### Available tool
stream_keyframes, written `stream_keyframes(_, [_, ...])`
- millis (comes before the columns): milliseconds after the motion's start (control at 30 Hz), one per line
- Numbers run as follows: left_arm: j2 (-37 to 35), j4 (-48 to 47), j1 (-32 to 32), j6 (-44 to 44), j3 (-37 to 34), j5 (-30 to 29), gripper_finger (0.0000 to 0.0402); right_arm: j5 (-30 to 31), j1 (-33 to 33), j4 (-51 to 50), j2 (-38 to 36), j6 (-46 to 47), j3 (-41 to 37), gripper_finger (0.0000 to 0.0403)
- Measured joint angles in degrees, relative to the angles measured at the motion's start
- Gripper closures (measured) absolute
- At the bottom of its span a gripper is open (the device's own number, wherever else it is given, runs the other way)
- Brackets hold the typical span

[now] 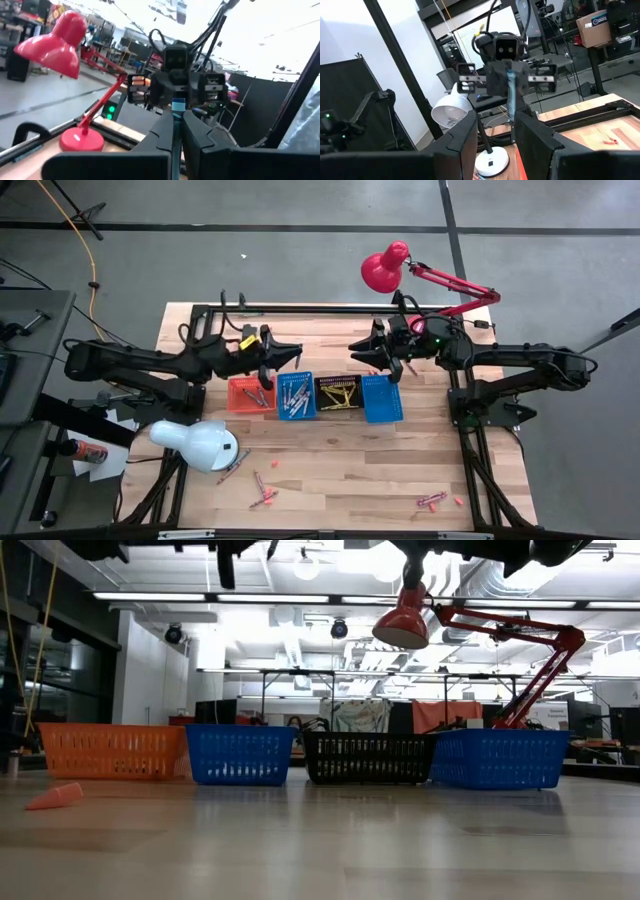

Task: Sort crayons
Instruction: Put the blue crayon into the orange bin

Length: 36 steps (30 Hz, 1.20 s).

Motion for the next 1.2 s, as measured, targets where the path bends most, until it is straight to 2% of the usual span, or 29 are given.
stream_keyframes(367, [0.11, -1.79, 0.10, 2.95, -0.18, 0.51, 0.0401, 0.37, -0.04, -0.17, 0.00, 0.00, 0.00, 0.0281])
stream_keyframes(500, [1.23, -11.31, 0.03, 7.55, -0.15, 3.67, 0.0401, 0.38, -0.04, -1.20, 0.00, 0.00, 0.00, 0.0281])
stream_keyframes(667, [3.75, -24.06, -0.05, 12.34, -0.19, 3.67, 0.0394, 0.44, -0.04, -2.77, 0.00, 0.00, 0.00, 0.0281])
stream_keyframes(767, [6.36, -27.39, -0.05, 14.06, -0.19, 3.43, 0.0387, 1.23, -0.04, -3.06, 0.00, -0.01, 0.00, 0.0281])
stream_keyframes(1000, [12.87, -27.42, -0.05, 14.16, -0.17, 3.39, 0.0372, 3.26, -0.04, -3.23, 0.00, 0.00, 0.00, 0.0281])
stream_keyframes(1200, [13.71, -27.29, -0.03, 14.10, -0.19, 3.32, 0.0368, 3.30, -0.04, -3.54, 0.00, 0.00, 0.00, 0.0281])
